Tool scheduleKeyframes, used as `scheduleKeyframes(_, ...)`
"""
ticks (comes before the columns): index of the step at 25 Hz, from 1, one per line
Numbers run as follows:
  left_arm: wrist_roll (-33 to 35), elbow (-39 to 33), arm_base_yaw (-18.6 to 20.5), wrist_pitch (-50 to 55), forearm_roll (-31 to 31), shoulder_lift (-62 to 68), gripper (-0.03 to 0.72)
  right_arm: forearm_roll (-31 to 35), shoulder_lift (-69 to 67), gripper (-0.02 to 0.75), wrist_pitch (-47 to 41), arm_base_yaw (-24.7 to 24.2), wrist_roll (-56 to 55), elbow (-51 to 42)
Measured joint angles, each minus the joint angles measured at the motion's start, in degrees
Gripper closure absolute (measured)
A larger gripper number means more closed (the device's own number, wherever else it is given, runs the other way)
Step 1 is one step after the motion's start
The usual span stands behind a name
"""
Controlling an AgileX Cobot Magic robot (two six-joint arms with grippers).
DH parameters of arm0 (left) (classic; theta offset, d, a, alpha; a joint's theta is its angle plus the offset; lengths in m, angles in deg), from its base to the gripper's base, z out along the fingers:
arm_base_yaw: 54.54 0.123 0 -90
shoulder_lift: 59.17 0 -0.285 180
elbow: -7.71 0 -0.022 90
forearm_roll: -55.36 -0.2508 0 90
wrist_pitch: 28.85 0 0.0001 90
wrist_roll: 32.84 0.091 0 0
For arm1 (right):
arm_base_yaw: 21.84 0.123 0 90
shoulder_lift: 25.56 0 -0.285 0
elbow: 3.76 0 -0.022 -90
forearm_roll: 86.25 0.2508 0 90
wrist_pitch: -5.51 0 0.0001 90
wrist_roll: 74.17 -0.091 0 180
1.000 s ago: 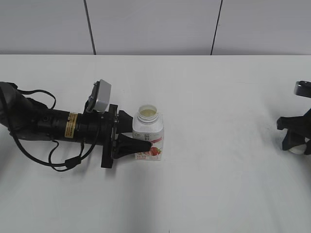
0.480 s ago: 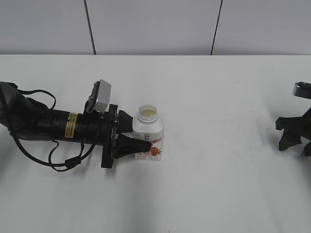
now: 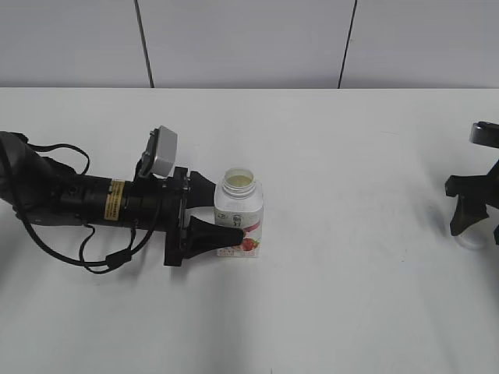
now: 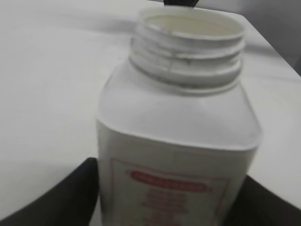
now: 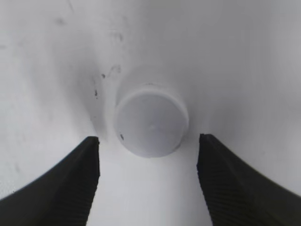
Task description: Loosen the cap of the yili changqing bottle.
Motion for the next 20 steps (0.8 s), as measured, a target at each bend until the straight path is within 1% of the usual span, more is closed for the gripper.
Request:
scheduleKeyframes(3,-0.2,0.0,0.0,0.0,0.3,0.0,0.148,-0.2,0.1,0.224,-1.0,0.0,-0.1,1.8)
scheduleKeyframes(6,-0.2,0.0,0.0,0.0,0.3,0.0,0.114,-0.2,1.7,0.224,-1.3,-0.1,-0.1,2.8)
scheduleKeyframes(11,-0.5,0.0,0.0,0.1,0.1,-0.4,0.105,0.8,7.0,0.224,-2.2,-0.1,-0.1,3.1)
scheduleKeyframes(14,-1.9,0.0,0.0,0.2,-0.2,-2.4,0.105,1.0,10.6,0.224,-2.7,-0.1,-0.1,3.1)
scheduleKeyframes(20,-5.4,0.0,0.0,0.1,-3.2,-7.1,0.104,1.8,16.3,0.223,-4.0,-0.1,-0.1,3.1)
